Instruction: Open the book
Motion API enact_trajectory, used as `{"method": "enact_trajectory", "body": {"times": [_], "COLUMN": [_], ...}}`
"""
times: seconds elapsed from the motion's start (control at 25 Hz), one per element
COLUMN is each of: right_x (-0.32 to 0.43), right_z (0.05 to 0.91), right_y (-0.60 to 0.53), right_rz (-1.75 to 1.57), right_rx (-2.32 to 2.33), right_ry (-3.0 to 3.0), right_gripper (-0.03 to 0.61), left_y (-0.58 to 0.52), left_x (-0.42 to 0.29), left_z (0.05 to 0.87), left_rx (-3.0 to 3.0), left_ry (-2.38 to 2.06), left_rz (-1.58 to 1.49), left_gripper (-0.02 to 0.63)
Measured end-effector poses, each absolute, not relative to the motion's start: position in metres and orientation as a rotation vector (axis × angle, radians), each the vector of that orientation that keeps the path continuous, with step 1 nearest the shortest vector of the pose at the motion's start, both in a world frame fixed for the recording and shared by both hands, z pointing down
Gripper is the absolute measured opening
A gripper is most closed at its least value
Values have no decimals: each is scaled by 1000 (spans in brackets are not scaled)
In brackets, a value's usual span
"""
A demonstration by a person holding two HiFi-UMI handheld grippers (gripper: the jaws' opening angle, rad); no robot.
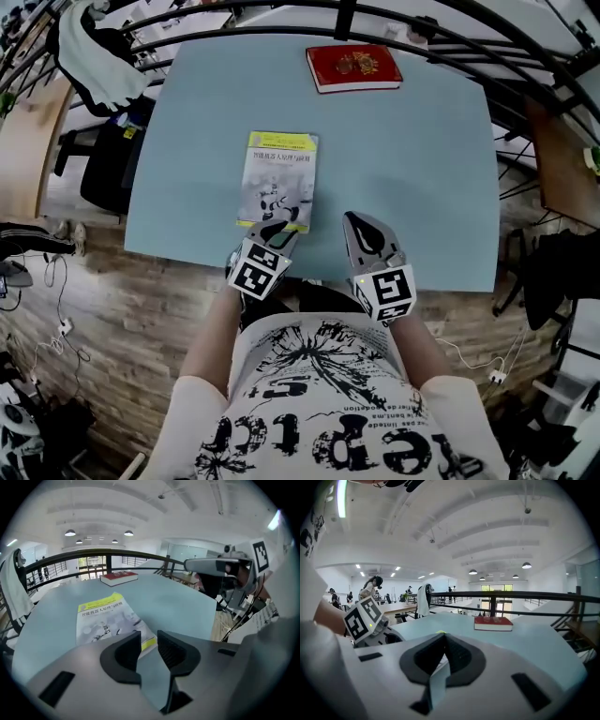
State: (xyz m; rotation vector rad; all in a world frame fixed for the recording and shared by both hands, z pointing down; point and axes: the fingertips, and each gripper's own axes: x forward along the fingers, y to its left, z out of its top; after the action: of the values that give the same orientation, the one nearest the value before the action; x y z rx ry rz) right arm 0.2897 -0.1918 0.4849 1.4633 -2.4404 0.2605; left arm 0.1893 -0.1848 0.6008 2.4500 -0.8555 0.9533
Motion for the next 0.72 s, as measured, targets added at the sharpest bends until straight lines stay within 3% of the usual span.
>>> {"method": "enact_trajectory", "body": {"times": [0.2,0.72], "right_x": [297,306], "right_z": [499,514], "right_y": [-195,-193], "right_rz": [300,371], "right_rx": [1428,1414], "right_ry": [-2439,-2422], "right_gripper": [12,12], "left_y": [-186,-193], "left_x": [198,202], "left_z": [636,665], "left_rx": [2392,2327], "left_ry": [-795,-800], "left_rz": [1138,1259], "left_gripper": [158,153]}}
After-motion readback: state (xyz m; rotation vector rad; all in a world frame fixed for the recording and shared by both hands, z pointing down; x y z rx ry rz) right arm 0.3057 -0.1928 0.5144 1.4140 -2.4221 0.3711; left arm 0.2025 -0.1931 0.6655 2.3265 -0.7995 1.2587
